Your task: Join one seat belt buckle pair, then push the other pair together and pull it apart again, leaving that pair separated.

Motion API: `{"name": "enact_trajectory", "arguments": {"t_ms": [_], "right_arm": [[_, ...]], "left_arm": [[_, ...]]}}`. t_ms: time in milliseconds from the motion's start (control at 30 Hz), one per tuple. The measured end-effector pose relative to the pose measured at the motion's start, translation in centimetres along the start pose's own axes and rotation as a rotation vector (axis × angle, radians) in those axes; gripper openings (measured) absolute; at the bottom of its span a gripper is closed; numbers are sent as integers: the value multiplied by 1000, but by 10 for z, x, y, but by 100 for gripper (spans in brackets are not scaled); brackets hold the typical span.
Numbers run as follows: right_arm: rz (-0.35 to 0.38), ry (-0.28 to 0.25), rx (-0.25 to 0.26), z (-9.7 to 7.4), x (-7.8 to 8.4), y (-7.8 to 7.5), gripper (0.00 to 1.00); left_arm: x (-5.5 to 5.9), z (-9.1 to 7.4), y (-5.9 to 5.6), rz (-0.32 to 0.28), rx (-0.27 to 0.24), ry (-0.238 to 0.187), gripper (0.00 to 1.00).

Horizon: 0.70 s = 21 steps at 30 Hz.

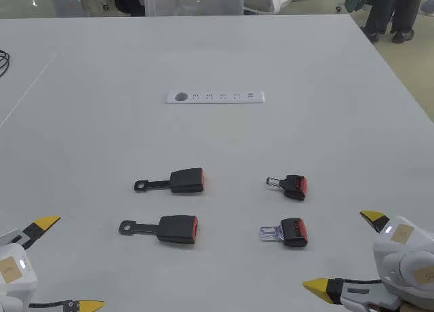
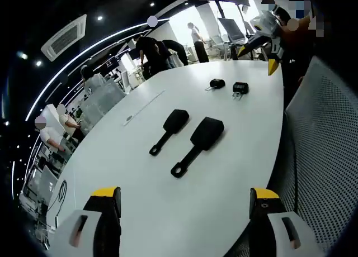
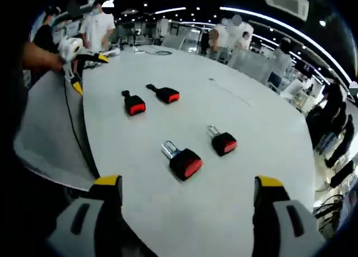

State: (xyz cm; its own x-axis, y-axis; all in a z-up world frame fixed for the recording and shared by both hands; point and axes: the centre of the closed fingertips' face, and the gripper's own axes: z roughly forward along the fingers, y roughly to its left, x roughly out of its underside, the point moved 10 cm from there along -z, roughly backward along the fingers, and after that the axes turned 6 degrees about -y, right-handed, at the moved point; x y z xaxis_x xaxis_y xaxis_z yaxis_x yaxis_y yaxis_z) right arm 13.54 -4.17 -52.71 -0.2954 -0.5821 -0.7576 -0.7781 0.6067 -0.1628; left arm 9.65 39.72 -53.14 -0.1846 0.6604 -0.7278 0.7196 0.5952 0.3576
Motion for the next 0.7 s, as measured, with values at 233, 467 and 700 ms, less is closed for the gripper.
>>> {"name": "enact_trajectory", "arguments": {"t_ms": [233,467,700], "right_arm": [[-2,11,-7,-2,5,6,100],[10,15,8,-4,9,2,100],[14,25,-4,-2,13,9,100]], "left_arm": [[2,0,0,2,-1,6,98],[3,-2,0,10,-2,14,98],[5,-2,-3,16,7,18,98]]}}
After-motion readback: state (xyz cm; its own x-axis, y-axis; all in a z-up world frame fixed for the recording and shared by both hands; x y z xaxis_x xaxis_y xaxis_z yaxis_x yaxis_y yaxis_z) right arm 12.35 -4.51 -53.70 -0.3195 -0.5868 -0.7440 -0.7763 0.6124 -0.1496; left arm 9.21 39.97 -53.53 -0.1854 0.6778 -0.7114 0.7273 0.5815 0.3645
